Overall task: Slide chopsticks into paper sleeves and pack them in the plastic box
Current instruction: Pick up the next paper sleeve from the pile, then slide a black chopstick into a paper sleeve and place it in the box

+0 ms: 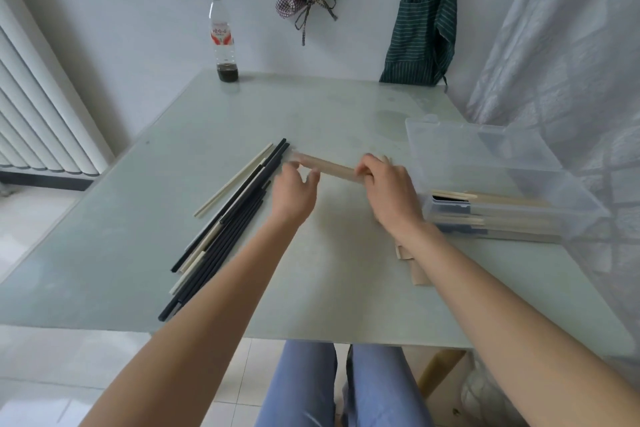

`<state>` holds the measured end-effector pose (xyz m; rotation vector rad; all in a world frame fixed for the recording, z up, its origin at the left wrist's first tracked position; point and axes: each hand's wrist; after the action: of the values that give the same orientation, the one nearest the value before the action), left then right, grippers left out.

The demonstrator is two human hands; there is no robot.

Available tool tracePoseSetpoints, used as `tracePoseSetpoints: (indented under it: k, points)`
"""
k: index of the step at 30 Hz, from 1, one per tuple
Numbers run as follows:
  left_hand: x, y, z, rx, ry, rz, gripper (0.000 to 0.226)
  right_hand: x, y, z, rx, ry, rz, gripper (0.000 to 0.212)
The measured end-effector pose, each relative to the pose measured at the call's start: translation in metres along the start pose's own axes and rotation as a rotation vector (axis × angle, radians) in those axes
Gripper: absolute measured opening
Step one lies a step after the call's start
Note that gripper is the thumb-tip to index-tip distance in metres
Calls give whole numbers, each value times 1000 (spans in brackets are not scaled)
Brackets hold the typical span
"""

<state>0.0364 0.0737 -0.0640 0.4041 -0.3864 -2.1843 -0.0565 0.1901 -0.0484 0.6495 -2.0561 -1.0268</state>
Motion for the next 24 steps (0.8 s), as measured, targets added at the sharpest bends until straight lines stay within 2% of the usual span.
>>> tracePoseSetpoints:
  k: [1, 3, 6, 8, 11, 12, 15, 17, 20, 21, 24]
  points:
    - [0, 8, -2, -126, 35, 3, 51, -2, 1, -6, 22, 52, 24, 30]
    - [-3, 23, -2, -390, 95, -27, 47, -7, 3, -18, 32, 151, -3, 30]
    - [-6, 44, -5, -574, 103, 32, 32, -8, -1, -33, 72, 218, -95, 39]
    - [-9, 53, -7, -635, 109, 27, 23, -7, -4, -43, 149, 201, -170, 40]
    - [-16, 63, -12, -580, 68, -32, 16, -5, -11, -64, 149, 210, -320, 43]
    - [-19, 63, -12, -545, 40, -76, 16, -5, -12, -68, 122, 224, -348, 43]
    - [-25, 71, -17, -394, -58, -147, 15, -2, -22, -82, 156, 217, -361, 24]
    - [-20, 77, -23, -184, -100, -72, 17, 1, -28, -83, 213, 157, -348, 23]
    - [-9, 85, -44, 414, -65, 164, 22, 1, -35, -78, 221, 108, -350, 26]
    - [-6, 87, -50, 561, -44, 198, 23, 0, -36, -77, 231, 99, -359, 24]
    - [-3, 89, -58, 734, 29, 209, 22, -3, -36, -80, 279, 76, -356, 34]
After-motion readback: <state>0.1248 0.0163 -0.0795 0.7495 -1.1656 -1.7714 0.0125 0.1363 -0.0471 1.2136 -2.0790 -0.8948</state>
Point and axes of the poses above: each hand's wrist, its own x-axis towards the middle knuckle, its own y-axis out of the back of the hand, z = x × y, and after that the axes turned 9 degrees about y, right-handed
